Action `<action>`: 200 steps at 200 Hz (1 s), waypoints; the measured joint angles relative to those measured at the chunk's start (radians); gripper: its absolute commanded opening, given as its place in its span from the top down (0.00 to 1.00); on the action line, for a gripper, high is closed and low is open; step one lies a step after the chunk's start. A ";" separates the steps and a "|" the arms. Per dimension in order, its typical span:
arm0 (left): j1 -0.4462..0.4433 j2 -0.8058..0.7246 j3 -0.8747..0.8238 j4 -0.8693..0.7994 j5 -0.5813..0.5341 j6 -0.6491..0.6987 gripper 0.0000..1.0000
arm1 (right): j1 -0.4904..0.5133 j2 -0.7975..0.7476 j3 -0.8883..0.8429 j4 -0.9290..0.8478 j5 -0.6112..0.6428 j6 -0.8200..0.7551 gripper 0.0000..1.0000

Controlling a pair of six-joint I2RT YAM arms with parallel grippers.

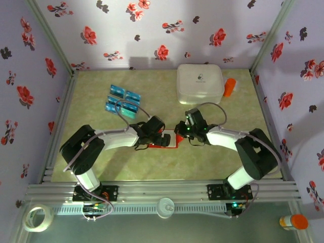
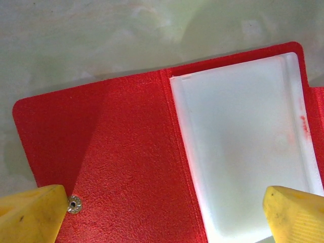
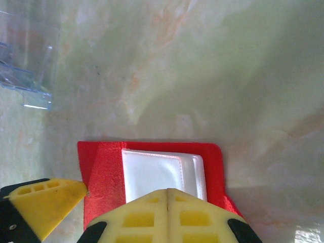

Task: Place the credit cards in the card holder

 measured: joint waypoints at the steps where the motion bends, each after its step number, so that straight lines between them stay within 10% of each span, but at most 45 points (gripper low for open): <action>1: 0.000 0.000 0.000 0.000 0.000 0.000 0.00 | 0.000 0.003 0.002 -0.002 0.000 0.000 1.00; 200: -0.002 -0.045 -0.065 0.062 -0.026 -0.001 0.00 | 0.025 0.077 0.078 -0.118 -0.021 -0.073 1.00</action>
